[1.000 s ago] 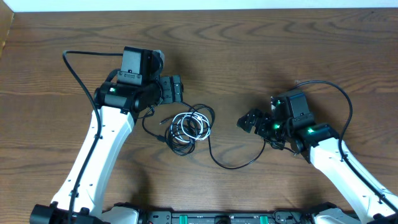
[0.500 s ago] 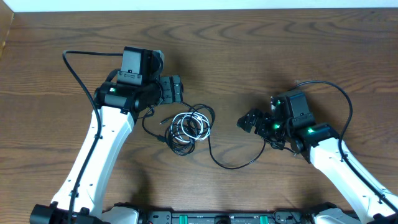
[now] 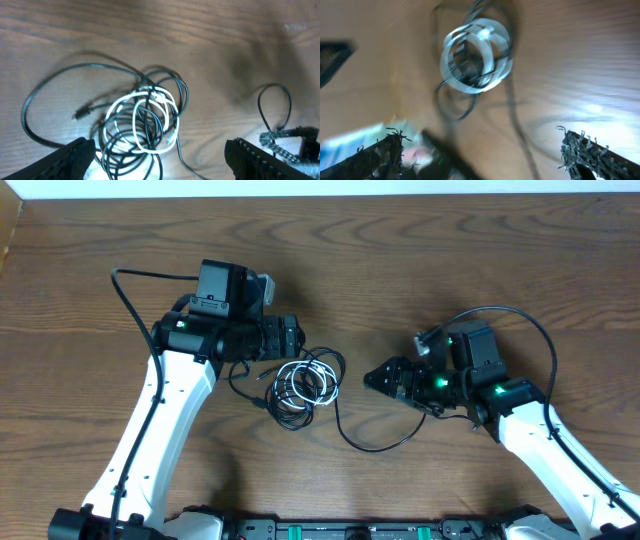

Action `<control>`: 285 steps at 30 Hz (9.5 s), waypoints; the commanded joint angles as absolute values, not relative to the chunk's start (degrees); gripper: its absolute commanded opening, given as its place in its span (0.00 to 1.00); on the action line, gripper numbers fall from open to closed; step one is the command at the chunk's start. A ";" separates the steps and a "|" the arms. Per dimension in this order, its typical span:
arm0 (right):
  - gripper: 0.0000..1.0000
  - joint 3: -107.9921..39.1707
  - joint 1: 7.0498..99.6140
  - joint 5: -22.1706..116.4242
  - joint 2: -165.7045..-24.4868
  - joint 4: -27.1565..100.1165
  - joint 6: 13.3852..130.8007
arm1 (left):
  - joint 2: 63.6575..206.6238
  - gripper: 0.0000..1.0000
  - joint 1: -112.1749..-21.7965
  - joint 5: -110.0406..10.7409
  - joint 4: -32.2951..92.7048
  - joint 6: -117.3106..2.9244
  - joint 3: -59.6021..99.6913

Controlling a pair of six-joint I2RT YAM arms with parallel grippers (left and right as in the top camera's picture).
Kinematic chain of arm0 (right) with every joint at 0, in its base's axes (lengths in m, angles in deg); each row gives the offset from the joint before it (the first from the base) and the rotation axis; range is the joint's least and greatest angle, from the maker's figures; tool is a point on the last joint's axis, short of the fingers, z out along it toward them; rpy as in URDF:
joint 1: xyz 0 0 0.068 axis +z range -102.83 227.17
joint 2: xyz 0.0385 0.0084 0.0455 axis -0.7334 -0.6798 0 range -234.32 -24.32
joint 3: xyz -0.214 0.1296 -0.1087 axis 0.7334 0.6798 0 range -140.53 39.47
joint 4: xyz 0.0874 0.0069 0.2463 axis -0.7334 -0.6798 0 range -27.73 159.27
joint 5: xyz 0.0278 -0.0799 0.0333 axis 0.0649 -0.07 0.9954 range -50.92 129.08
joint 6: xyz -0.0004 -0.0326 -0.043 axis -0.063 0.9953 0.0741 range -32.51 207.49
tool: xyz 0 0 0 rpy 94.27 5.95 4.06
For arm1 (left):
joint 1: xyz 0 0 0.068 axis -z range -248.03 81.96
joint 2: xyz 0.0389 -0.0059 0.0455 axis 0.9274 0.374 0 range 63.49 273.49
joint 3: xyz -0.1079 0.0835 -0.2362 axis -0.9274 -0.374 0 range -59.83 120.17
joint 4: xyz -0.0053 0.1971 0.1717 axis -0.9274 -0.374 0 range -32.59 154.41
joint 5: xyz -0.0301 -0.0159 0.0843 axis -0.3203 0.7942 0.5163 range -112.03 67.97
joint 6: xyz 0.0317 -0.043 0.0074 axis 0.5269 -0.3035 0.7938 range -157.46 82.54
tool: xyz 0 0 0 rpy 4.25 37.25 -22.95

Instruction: Untangle cables

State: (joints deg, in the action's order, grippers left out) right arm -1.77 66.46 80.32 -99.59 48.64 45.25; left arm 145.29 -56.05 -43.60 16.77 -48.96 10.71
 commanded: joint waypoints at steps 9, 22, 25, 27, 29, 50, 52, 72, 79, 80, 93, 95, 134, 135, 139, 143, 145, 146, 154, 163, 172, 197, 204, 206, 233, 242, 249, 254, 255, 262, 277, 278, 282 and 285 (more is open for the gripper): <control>0.99 -1.90 66.33 83.35 -88.02 38.41 50.96 | 144.72 0.88 -56.35 -45.39 16.21 -47.11 11.65; 0.99 -1.90 66.33 72.84 -66.89 34.24 50.94 | 144.72 0.88 -56.35 -45.39 16.21 -47.11 11.65; 0.99 -1.90 66.33 72.84 -66.17 34.28 50.89 | 144.72 0.88 -56.33 -45.39 16.21 -47.11 11.65; 0.99 -1.90 66.33 72.84 -66.30 34.31 50.89 | 144.72 0.88 -56.35 -45.39 16.21 -47.11 11.65; 0.99 -1.90 66.33 72.84 -66.32 34.28 50.91 | 144.72 0.88 -56.35 -45.39 16.21 -47.11 11.65; 0.99 -1.88 66.17 64.86 -66.32 35.92 45.54 | 144.72 0.88 -56.35 -45.39 16.21 -47.11 11.65; 0.99 -1.88 66.17 64.65 -66.32 35.90 45.54 | 144.72 0.88 -56.35 -45.39 16.21 -47.11 11.65; 0.99 -1.90 66.30 64.25 -66.32 36.78 44.68 | 144.72 0.88 -56.35 -45.39 16.21 -47.11 11.65; 0.99 -1.88 66.33 62.33 -66.32 36.56 51.13 | 144.72 0.88 -56.35 -45.39 16.21 -47.11 11.65; 0.99 -1.88 66.33 62.33 -66.32 36.18 52.09 | 144.72 0.88 -56.35 -45.39 16.21 -47.11 11.65; 0.99 -1.88 66.33 53.08 -67.35 28.88 54.10 | 144.72 0.88 -56.35 -45.39 16.21 -47.11 11.65; 0.99 -1.88 66.33 53.10 -67.41 28.03 54.61 | 144.72 0.88 -56.35 -45.39 16.21 -47.11 11.65; 0.98 -1.83 66.35 56.80 -68.42 22.68 50.96 | 144.72 0.88 -56.35 -45.39 16.21 -47.11 11.65; 0.99 -1.70 66.35 55.64 -69.16 20.32 49.14 | 144.72 0.88 -56.35 -45.45 16.25 -47.24 11.65; 0.99 0.66 66.39 58.66 -73.58 18.13 45.49 | 144.72 0.88 -56.33 -45.65 16.21 -48.64 11.65; 0.95 4.68 66.39 64.16 -79.24 21.61 41.67 | 144.72 0.88 -56.35 -46.50 15.77 -52.31 11.65; 0.96 6.56 66.39 64.12 -81.99 23.64 38.37 | 144.72 0.88 -56.33 -46.48 15.37 -52.37 11.65; 0.96 7.43 66.39 64.16 -83.35 25.52 37.49 | 144.72 0.88 -56.35 -46.48 14.87 -52.37 11.65; 0.90 9.99 66.39 66.13 -91.89 42.52 34.76 | 144.72 0.88 -56.33 -46.50 12.73 -52.37 11.65; 0.33 10.01 66.39 65.50 -99.04 49.87 34.17 | 144.72 0.88 -56.33 -46.52 9.15 -52.57 11.65; 0.01 5.80 66.37 67.40 -95.06 54.81 35.59 | 144.72 0.88 -55.19 -48.60 3.53 -52.50 11.65; 0.02 -56.83 65.10 67.29 -91.17 53.23 30.56 | 144.75 0.76 -50.80 -47.97 2.61 -52.13 11.59; 0.02 -76.19 61.69 68.40 -98.08 51.31 28.66 | 144.75 0.76 -50.80 -47.97 3.09 -52.13 10.23; 0.01 -79.99 61.67 68.40 -99.85 49.85 28.64 | 144.75 0.76 -50.80 -47.97 3.53 -52.13 9.55; 0.01 -85.39 60.27 60.60 -114.32 5.96 49.91 | 144.72 0.79 -50.54 -79.90 10.13 -36.94 8.96; 0.01 -85.39 60.45 65.24 -117.88 3.92 43.29 | 144.64 0.79 -46.06 -82.28 25.52 -33.90 9.07; 0.01 -85.37 60.23 65.37 -118.43 2.18 43.13 | 142.50 0.79 -44.68 -79.38 40.97 -37.64 9.14; 0.01 -85.35 60.25 65.48 -118.47 2.20 40.01 | 139.87 0.79 -42.76 -74.57 52.93 -46.01 9.16; 0.01 -85.35 60.29 65.63 -118.47 2.20 39.40 | 139.59 0.79 -42.08 -73.54 54.56 -47.15 9.16; 0.01 -85.35 60.42 66.52 -118.47 2.46 38.15 | 139.41 0.79 -36.51 -72.14 63.64 -50.91 9.16; 0.02 -85.35 60.49 75.18 -118.47 2.61 37.73 | 139.46 0.70 -32.59 -62.44 73.25 -54.12 9.16; 0.01 -85.35 60.51 75.62 -118.47 2.59 37.73 | 139.46 0.69 -32.59 -62.44 73.97 -54.17 9.16; 0.02 -85.35 60.56 77.02 -118.47 2.50 37.76 | 139.48 0.64 -32.57 -62.46 74.54 -54.34 9.14; 0.01 -85.35 60.56 77.08 -118.47 2.37 37.73 | 139.48 0.52 -32.57 -62.46 74.45 -54.34 9.14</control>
